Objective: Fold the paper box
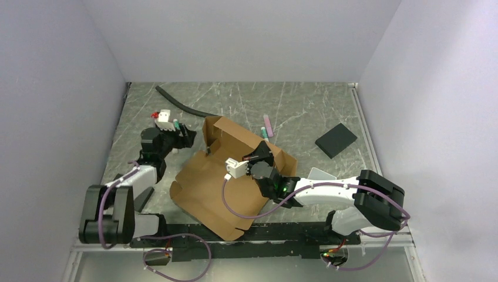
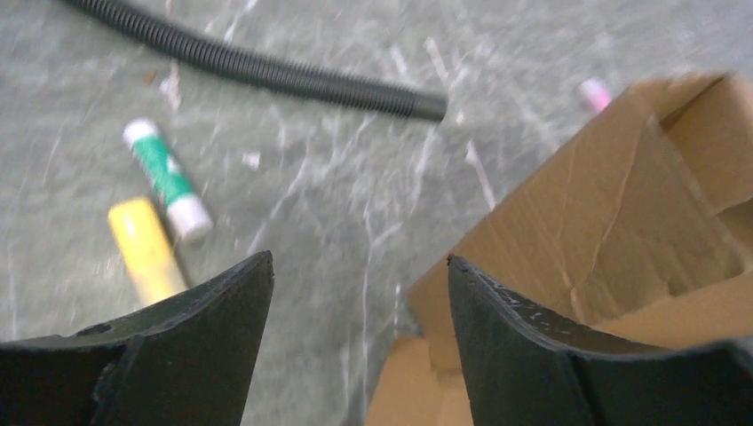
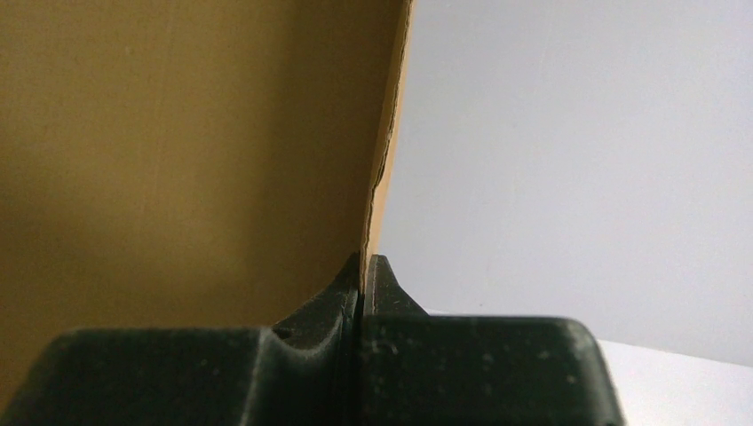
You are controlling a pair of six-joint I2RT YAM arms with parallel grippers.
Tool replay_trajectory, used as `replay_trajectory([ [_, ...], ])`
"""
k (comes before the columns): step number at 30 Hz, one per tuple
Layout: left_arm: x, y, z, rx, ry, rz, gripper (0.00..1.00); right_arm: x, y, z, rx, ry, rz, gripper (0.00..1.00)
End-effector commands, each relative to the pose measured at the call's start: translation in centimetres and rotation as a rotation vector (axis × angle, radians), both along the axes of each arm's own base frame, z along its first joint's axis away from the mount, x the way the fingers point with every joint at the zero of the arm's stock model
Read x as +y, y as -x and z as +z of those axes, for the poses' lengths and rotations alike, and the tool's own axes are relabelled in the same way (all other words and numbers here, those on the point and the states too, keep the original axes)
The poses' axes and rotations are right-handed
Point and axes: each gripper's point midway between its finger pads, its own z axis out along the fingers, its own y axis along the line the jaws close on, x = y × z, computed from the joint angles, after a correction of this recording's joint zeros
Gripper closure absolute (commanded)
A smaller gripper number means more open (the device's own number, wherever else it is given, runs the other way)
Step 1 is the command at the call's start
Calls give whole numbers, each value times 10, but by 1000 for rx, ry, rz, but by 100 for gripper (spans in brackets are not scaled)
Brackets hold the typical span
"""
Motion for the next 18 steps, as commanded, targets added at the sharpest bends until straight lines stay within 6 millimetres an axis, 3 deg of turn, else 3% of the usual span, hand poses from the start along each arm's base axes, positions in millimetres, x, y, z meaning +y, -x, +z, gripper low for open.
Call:
replay_trajectory([
  [1,-6,-16,72,-358,106,-237,21,7,10,-26,78,51,70,100],
  [4,0,-22,68,-339,196,-336,22,6,11,-24,76,45,77,100],
  [9,-21,-24,49,-330,317,-563,24,8,10,-24,63,50,84,100],
  [13,-34,-30,34,-198,424,-677,22,9,10,-25,63,56,84,100],
  [18,-51,-23,30,-250,341,-759,17,11,9,-22,62,46,83,100],
])
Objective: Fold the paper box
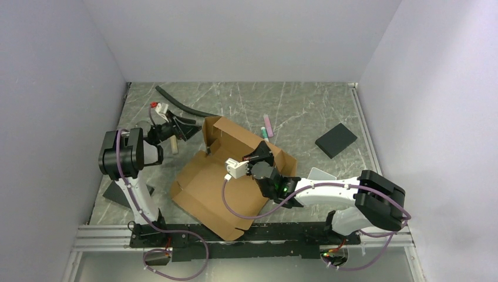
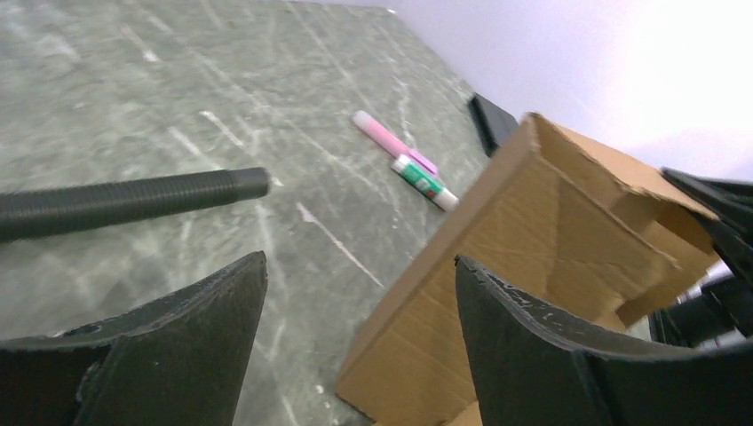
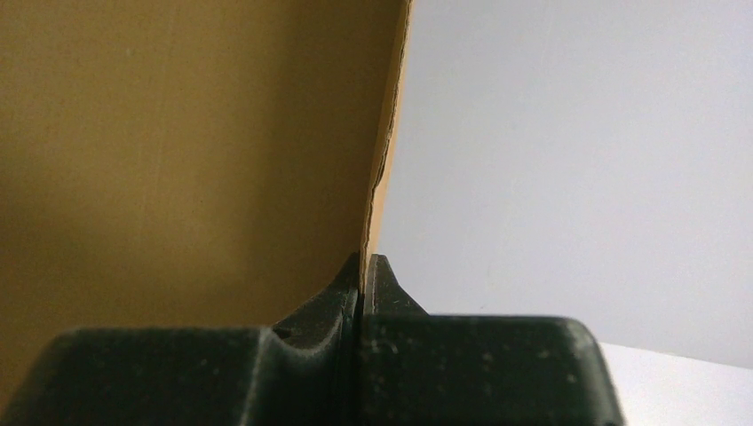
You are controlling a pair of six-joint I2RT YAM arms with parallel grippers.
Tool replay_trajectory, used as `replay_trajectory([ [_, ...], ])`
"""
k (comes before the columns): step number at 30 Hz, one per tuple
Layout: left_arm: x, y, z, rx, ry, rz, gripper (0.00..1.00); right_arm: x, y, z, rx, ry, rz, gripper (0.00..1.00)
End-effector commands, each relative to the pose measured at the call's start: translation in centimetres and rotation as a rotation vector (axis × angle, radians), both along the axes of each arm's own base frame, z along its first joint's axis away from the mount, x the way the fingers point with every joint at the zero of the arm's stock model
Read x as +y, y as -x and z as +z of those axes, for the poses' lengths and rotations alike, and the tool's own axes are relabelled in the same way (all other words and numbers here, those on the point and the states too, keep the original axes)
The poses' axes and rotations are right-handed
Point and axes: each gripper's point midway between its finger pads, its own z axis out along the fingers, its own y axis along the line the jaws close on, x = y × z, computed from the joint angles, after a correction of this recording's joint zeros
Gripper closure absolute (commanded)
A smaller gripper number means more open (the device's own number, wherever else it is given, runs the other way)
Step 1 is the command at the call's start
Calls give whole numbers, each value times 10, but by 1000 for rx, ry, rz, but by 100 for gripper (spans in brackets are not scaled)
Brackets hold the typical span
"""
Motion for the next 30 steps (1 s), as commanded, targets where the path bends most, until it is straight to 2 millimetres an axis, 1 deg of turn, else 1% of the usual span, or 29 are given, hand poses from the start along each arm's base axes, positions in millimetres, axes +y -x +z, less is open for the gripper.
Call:
replay_trajectory([
  [1,-22,21,25,-183,-57,-156,17,10,8,-24,63,53,75,100],
  [9,-47,33,7,-84,-27,-300,18,11,8,-25,69,49,75,100],
  [15,-58,46,10,-86,-28,-322,19,12,8,-24,70,45,78,100],
  [20,-63,54,9,-95,-30,-304,19,13,8,-25,77,47,78,100],
  [25,-58,54,5,-128,-46,-186,19,13,9,-26,91,45,81,100],
  [27,-65,59,2,-142,-62,-174,20,13,9,-26,93,44,81,100],
  [30,-67,60,-6,-132,-103,-146,22,13,9,-27,97,44,81,100],
])
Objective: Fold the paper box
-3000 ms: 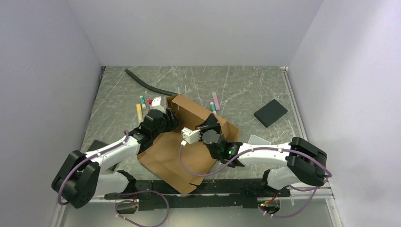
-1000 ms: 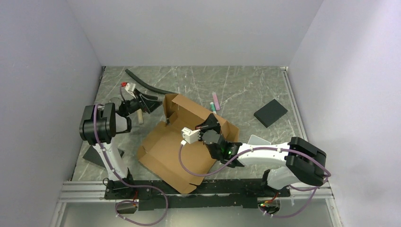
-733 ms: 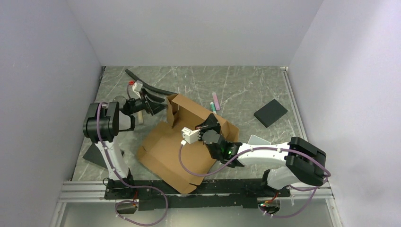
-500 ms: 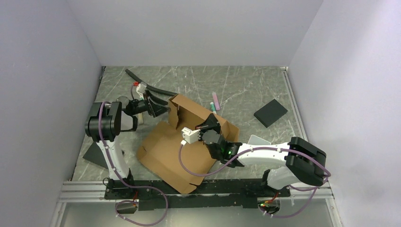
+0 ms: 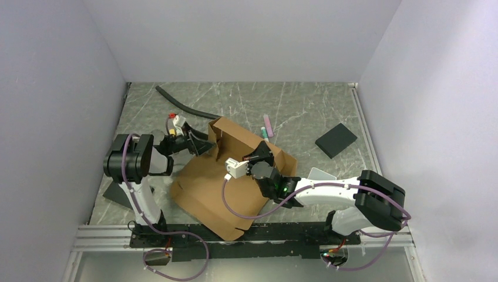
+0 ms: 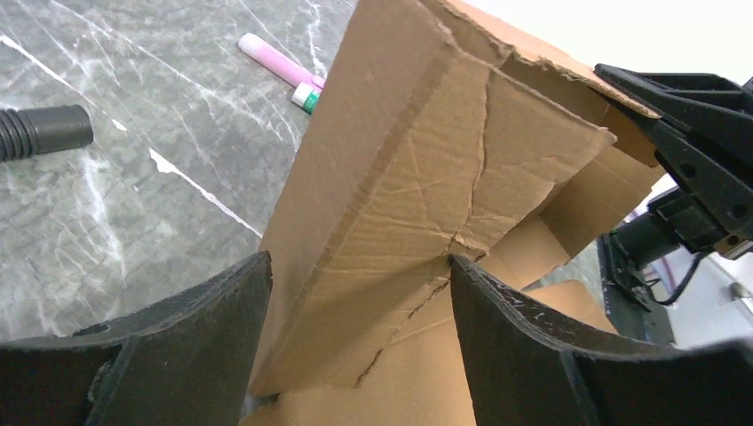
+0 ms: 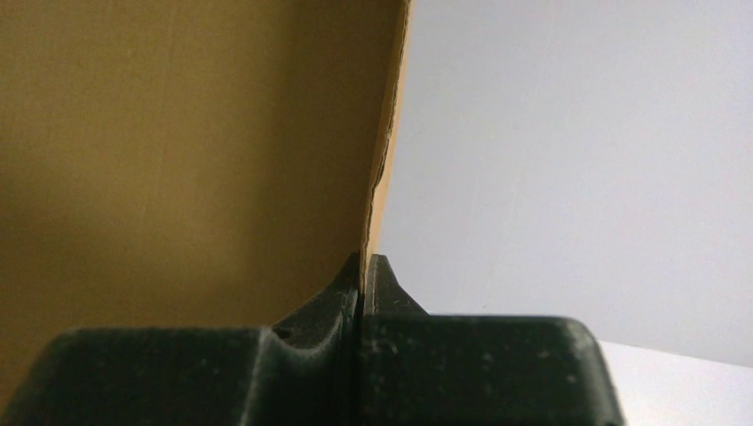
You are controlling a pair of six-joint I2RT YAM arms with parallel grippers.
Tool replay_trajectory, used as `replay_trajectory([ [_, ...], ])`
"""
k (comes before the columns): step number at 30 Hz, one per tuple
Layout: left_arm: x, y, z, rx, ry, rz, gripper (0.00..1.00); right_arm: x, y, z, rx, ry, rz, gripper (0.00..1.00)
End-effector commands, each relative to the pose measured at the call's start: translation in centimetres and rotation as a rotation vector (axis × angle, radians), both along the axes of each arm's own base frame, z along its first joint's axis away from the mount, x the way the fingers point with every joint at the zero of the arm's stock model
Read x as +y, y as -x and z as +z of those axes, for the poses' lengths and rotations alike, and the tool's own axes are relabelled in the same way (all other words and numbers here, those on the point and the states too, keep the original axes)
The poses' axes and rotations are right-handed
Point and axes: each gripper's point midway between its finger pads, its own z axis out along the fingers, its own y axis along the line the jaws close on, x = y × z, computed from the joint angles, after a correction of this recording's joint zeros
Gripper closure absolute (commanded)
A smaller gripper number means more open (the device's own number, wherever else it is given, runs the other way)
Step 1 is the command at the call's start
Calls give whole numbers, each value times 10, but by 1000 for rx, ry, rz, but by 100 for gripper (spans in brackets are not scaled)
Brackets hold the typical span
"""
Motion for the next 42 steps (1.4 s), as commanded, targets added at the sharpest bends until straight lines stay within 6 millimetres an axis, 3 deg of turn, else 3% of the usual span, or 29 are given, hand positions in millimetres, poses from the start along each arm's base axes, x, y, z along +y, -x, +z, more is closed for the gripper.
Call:
replay_trajectory([
  [1,-5,-7,8,-137,-79,67,23,13,9,-26,92,47,84,100],
  [8,-14,-8,5,-170,-201,84,27,14,9,-29,101,53,84,100],
  [22,-6,-28,3,-203,-421,321,30,17,11,-30,125,45,95,100],
  [28,-5,-36,6,-188,-416,372,56,17,11,-31,132,44,97,100],
  [35,-5,-34,13,-202,-391,405,73,17,12,-34,140,49,98,100],
  [37,-5,-32,16,-214,-377,411,70,18,12,-35,146,47,99,100],
  [39,-8,-29,16,-211,-372,403,59,18,12,-36,150,45,99,100],
  [42,-17,-27,12,-213,-386,388,52,20,12,-36,158,40,101,100],
])
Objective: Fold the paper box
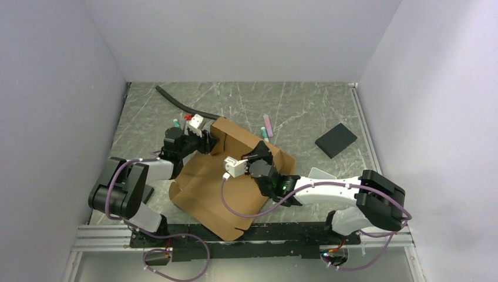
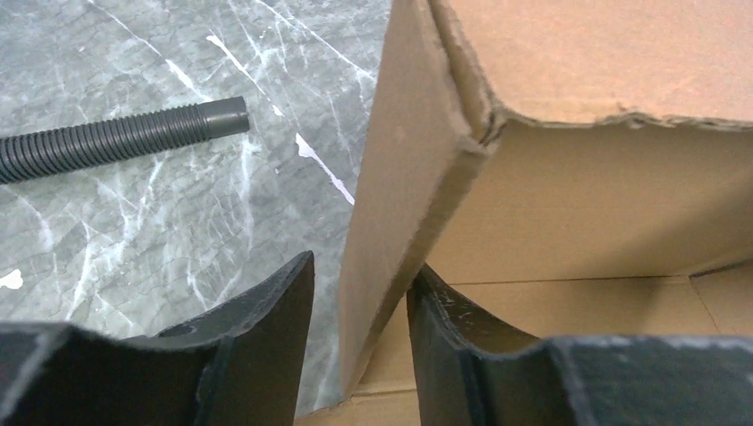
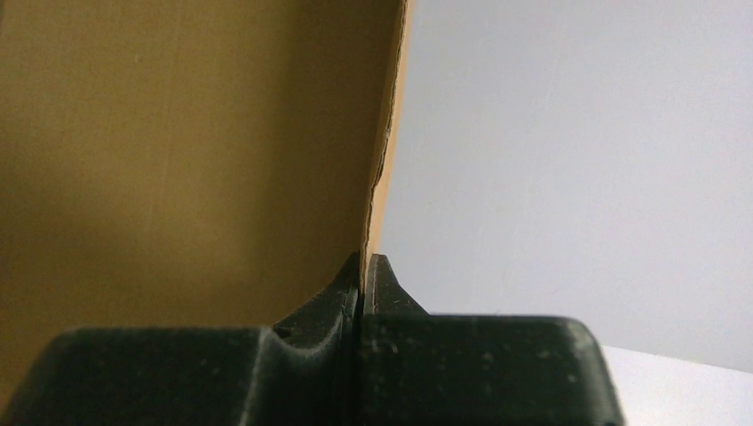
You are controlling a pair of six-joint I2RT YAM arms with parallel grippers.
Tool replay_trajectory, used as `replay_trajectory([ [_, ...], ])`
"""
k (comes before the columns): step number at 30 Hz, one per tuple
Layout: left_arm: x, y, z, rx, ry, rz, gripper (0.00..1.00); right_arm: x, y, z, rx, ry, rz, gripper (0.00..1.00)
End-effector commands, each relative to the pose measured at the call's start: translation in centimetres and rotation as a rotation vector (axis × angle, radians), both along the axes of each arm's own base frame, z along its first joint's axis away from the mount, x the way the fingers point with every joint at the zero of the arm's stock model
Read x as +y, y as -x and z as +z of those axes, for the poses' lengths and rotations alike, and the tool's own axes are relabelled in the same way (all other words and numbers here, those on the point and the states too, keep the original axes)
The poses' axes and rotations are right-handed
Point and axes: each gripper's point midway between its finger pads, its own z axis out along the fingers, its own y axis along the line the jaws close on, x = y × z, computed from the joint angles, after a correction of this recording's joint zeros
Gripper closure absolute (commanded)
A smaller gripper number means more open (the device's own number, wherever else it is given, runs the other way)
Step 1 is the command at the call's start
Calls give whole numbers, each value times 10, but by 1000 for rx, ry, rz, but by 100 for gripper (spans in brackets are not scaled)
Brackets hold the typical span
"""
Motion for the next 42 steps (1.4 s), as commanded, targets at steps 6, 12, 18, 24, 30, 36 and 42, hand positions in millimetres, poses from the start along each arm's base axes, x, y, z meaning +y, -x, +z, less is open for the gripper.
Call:
replay_trajectory([
  [6,-8,-16,11,-66,-13,83,83,16,14,-36,147,47,106,100],
  [12,-7,-13,15,-95,-30,164,100,18,17,-32,188,23,115,82],
  [18,-9,-12,23,-127,-34,252,100,24,35,-8,421,-87,188,46],
  [24,-23,-21,30,-71,21,267,100,18,68,62,798,-332,369,24],
  [30,-44,-25,26,-3,75,319,100,-9,44,110,903,-671,355,21],
  [36,-69,-15,19,-140,6,335,100,-12,7,124,1046,-995,313,30],
  [42,-82,-10,11,-202,4,329,100,17,-24,82,1261,-1056,230,59],
])
